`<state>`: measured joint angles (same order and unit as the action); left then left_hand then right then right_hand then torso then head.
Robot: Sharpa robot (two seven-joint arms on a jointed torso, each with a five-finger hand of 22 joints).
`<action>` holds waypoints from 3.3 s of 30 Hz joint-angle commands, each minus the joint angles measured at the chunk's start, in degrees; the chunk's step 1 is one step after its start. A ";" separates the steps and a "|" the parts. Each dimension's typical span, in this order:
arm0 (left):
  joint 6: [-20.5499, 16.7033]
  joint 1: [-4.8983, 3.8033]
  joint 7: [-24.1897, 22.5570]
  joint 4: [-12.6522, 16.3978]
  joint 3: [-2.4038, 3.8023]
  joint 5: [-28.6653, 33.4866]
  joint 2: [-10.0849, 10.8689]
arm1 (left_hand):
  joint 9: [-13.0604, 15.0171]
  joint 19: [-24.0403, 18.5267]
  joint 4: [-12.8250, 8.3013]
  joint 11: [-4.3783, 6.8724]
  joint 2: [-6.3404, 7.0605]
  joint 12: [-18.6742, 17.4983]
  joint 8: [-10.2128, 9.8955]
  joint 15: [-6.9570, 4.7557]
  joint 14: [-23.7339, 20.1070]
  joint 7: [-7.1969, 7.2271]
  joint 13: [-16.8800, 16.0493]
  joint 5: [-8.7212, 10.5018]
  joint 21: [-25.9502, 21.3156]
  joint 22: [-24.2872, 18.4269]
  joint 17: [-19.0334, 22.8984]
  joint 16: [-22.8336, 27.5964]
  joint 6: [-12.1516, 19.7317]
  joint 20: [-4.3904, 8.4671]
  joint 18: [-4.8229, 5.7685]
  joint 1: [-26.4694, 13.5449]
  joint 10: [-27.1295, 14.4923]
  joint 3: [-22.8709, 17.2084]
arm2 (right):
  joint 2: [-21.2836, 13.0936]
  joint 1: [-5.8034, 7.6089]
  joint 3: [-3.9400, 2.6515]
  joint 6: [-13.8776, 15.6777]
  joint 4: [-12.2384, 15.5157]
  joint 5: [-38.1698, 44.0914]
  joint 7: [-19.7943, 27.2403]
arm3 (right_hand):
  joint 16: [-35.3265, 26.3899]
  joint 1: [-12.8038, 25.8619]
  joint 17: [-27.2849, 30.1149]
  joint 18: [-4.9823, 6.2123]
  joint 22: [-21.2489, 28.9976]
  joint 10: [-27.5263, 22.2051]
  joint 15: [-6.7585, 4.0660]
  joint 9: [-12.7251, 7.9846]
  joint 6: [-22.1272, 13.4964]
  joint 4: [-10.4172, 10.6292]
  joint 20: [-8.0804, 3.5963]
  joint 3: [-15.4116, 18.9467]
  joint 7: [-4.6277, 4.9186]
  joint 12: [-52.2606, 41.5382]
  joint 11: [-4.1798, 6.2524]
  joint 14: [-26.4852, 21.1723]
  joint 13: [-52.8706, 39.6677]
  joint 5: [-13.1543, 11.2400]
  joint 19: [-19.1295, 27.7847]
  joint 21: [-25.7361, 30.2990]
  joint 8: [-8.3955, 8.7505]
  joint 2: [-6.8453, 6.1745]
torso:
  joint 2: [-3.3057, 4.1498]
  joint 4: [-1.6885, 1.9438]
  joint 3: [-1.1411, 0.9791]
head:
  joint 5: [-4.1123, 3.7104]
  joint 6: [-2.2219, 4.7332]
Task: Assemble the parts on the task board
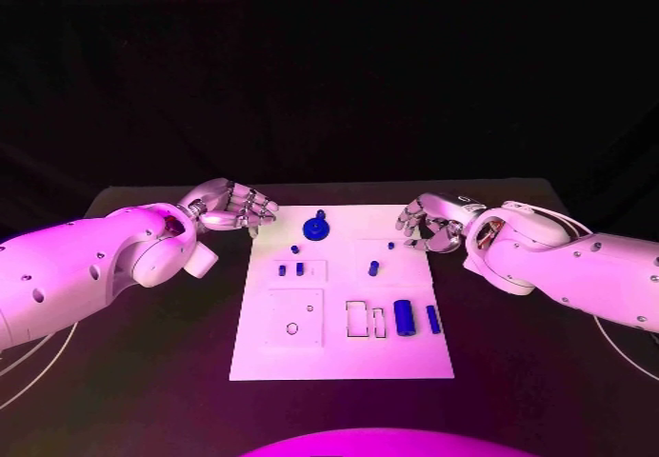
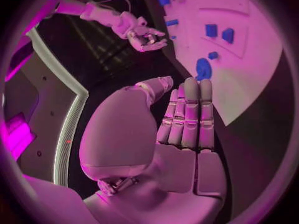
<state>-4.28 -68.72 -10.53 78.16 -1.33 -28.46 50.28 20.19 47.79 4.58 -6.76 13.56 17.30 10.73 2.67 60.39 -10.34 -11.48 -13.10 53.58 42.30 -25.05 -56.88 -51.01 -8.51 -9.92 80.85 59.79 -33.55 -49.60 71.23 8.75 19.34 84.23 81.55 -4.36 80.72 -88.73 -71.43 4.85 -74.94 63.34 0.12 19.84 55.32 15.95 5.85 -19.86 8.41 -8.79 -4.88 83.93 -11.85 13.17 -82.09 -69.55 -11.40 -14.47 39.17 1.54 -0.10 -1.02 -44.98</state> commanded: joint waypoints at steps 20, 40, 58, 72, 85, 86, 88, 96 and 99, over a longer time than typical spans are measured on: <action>7.11 -0.06 -9.67 1.09 0.09 19.86 1.47 | 0.03 -0.65 -0.08 -0.06 -0.08 0.72 -0.14 0.07 -1.06 -0.32 -0.19 -0.55 -0.97 -0.51 0.33 0.84 -0.35 -0.01 -0.54 -0.14 -0.01 1.01 | 5.26 -1.81 -0.02 -2.43 -2.53 14.35 -6.59 | -0.20 0.65 0.48 -0.77 -3.74 0.54 -0.49 0.17 0.69 -0.23 -0.72 -2.83 -0.50 1.10 0.49 2.33 2.16 -0.78 -0.81 -0.87 0.41 -0.49 | -0.02 0.14 0.02 | -0.89 -0.22; 7.90 -0.06 -8.86 1.22 0.09 18.54 1.72 | 0.28 -0.76 -0.85 -0.35 -0.56 0.92 0.44 0.29 -1.48 -0.52 -0.16 -0.71 -1.27 -0.59 0.71 1.61 -1.40 -0.15 -0.53 0.41 -0.88 1.29 | 7.13 -3.10 0.06 -6.04 -3.97 14.27 -6.54 | 0.38 2.02 -0.02 -1.25 -5.62 7.28 -1.49 2.28 6.09 -3.44 -1.61 -8.95 -2.08 0.81 2.11 2.70 3.70 -1.76 -1.76 -3.25 -2.49 1.85 | -0.05 0.05 -0.03 | -0.60 -0.66; 7.83 -0.06 -8.82 1.17 0.09 16.97 1.80 | 0.26 -0.80 -0.92 -0.38 -0.56 0.90 0.40 0.31 -1.51 -0.56 -0.14 -0.71 -1.32 -0.61 0.75 1.69 -1.27 -0.16 -0.53 0.43 -1.04 1.32 | 6.66 -3.62 0.07 -2.10 -2.75 20.16 -10.98 | 0.27 5.07 0.77 -1.79 -7.86 12.20 -1.99 4.76 7.95 -12.53 -1.87 -18.79 -2.07 2.37 2.46 2.53 3.37 -3.25 -2.65 -6.10 -3.90 1.81 | -0.14 0.05 -0.06 | -0.80 -0.68; 7.49 -0.03 -8.87 1.06 0.09 16.95 1.73 | 0.21 -0.83 -0.99 -0.50 -0.55 0.88 0.29 0.37 -1.53 -0.72 -0.10 -0.72 -1.37 -0.62 0.81 1.81 -1.00 -0.19 -0.53 0.41 -1.30 1.39 | 4.76 -2.93 -0.21 4.80 0.36 18.82 -10.55 | 0.16 5.77 1.09 -1.96 -8.34 12.50 -2.08 4.93 8.11 -13.12 -1.93 -19.28 -2.05 2.56 2.50 2.48 3.29 -3.35 -2.96 -6.94 -3.94 1.64 | -0.15 -0.01 0.03 | -0.75 -0.26; 7.33 -0.02 -8.89 0.98 0.09 17.06 1.61 | 0.16 -0.86 -1.00 -0.60 -0.55 0.85 0.17 0.45 -1.54 -0.84 -0.07 -0.73 -1.42 -0.63 0.85 1.88 -0.74 -0.23 -0.51 0.33 -1.54 1.47 | 1.89 -1.68 -0.73 6.32 6.66 14.76 -9.27 | 0.17 5.91 1.09 -1.95 -8.35 12.53 -2.10 4.96 8.16 -13.23 -1.95 -19.35 -2.04 2.62 2.50 2.48 3.29 -3.38 -2.95 -6.94 -3.95 1.59 | -0.16 -0.03 0.02 | -0.48 -0.16; 7.31 -0.02 -8.89 0.99 0.09 17.06 1.59 | 0.14 -0.87 -1.00 -0.63 -0.55 0.84 0.14 0.47 -1.54 -0.87 -0.07 -0.73 -1.43 -0.64 0.86 1.90 -0.67 -0.25 -0.51 0.30 -1.61 1.49 | 1.83 -1.66 -0.74 6.47 7.21 14.48 -9.11 | 0.17 6.01 1.10 -1.95 -8.35 12.54 -2.10 4.97 8.16 -13.26 -1.96 -19.38 -2.03 2.65 2.50 2.48 3.29 -3.43 -2.95 -6.92 -3.94 1.59 | -0.15 -0.05 0.01 | -0.41 -0.10; 7.29 -0.01 -8.91 1.00 0.09 17.11 1.54 | 0.14 -0.87 -1.00 -0.63 -0.55 0.84 0.14 0.47 -1.54 -0.87 -0.07 -0.73 -1.43 -0.64 0.86 1.90 -0.67 -0.25 -0.51 0.30 -1.61 1.49 | 1.85 -1.67 -0.76 6.88 8.39 14.00 -8.74 | 0.17 6.01 1.10 -1.95 -8.35 12.54 -2.10 4.97 8.16 -13.26 -1.96 -19.38 -2.03 2.65 2.50 2.48 3.29 -3.43 -2.95 -6.92 -3.94 1.59 | -0.12 -0.02 -0.02 | -0.18 -0.11; 7.22 0.10 -9.09 1.08 0.08 17.26 1.16 | 0.13 -0.87 -1.00 -0.66 -0.55 0.83 0.10 0.49 -1.53 -0.90 -0.05 -0.74 -1.45 -0.64 0.86 1.91 -0.59 -0.26 -0.51 0.29 -1.69 1.50 | 4.41 -2.73 -0.77 7.33 12.27 13.95 -7.39 | 0.18 6.12 1.10 -1.92 -8.31 12.49 -2.11 4.99 8.11 -13.40 -1.98 -19.54 -2.00 2.77 2.48 2.48 3.30 -3.47 -2.90 -6.80 -3.90 1.63 | -0.18 -0.07 0.01 | 1.96 -0.25; 7.23 0.14 -9.14 1.18 0.08 17.30 0.94 | 0.13 -0.87 -1.00 -0.66 -0.55 0.83 0.10 0.49 -1.53 -0.90 -0.05 -0.74 -1.45 -0.64 0.86 1.91 -0.59 -0.26 -0.51 0.29 -1.69 1.50 | 6.16 -3.27 -0.72 6.80 12.79 14.30 -7.00 | 0.13 6.18 1.20 -1.89 -8.25 12.47 -2.11 5.00 8.09 -13.45 -1.98 -19.59 -1.98 2.81 2.46 2.46 3.31 -3.49 -2.85 -6.67 -3.87 1.65 | -0.23 -0.05 -0.01 | 2.85 -0.61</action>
<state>2.56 -68.59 -18.90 79.15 -1.30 -11.32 51.39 20.41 47.20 3.87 -7.27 13.12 17.86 10.97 2.99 59.26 -11.04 -11.57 -13.66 52.52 41.73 -24.27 -55.24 -51.91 -8.70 -9.72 81.28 58.46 -32.26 -43.63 68.10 8.02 26.09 96.77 95.70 -12.99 80.94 -82.54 -70.26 3.49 -74.92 72.42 -1.64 24.78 62.99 2.58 4.11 -39.22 6.40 -6.02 -5.50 84.04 -8.16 9.76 -83.81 -76.21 -15.06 -13.63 39.01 1.48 -0.13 1.14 -45.33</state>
